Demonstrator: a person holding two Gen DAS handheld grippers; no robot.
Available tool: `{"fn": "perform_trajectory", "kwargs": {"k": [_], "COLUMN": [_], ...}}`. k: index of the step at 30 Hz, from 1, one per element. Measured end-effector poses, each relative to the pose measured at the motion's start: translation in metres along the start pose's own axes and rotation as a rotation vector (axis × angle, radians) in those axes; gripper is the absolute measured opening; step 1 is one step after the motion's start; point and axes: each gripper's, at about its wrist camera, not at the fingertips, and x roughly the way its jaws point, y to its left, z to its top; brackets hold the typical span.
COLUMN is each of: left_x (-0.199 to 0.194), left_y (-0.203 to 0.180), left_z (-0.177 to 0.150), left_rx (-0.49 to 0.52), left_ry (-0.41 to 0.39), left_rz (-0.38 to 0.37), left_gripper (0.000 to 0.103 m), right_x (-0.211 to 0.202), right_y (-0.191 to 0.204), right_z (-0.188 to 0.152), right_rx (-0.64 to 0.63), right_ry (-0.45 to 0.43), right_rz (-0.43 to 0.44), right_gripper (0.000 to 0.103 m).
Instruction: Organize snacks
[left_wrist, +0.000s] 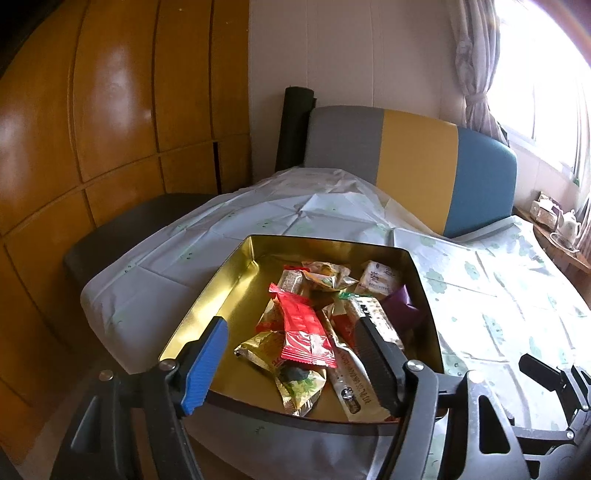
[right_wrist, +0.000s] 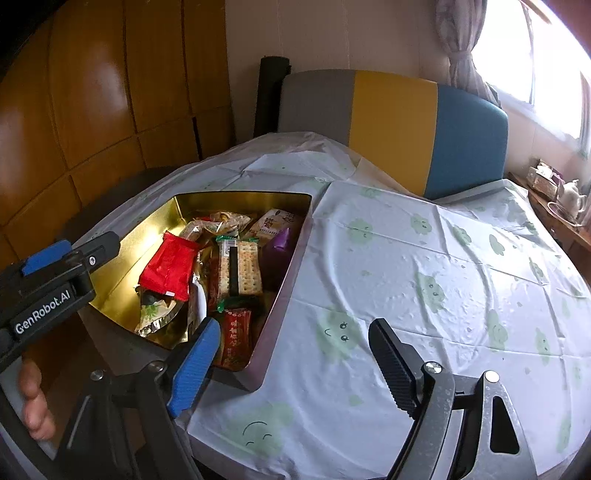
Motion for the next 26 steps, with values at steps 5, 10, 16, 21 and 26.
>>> {"fn": "perform_trajectory", "kwargs": {"k": [5, 10, 16, 21, 26], "left_x": [0.0018, 0.0032, 0.0055, 0.0034, 0.0011], "left_y": [0.0024, 0.0041, 0.0018, 0.0014, -0.0003], "left_z": [0.0005, 0.0013, 0.0003, 0.0002, 0.0028], "left_rx": [-0.006, -0.012, -0.007, 0.006, 0.022], "left_ry": [0.006, 0.013, 0.026, -0.012, -0.028], "left_rz": [-0.002, -0.012, -0.028, -0.031, -0.026], "left_gripper": [0.066, 0.066, 0.066, 0.050, 0.049], "right_x": [0.0030, 0.0046, 0.0064, 0.0066, 0.0068], "right_y": [0.0032, 0.0056, 0.0071, 0.0072, 0.0054], "right_z": [-0.0012, -0.0019, -0.0023, -0.0021, -0.0020], "right_rx": [-0.012, -0.020, -0.026, -0.026, -0.021], "right_ry": [0.008, 0.012, 0.015, 0.015, 0.014], "right_rz": [0.006, 0.008, 0.011, 0.011, 0.017], "right_gripper": [0.084, 0.084, 0.084, 0.085, 0.085]}}
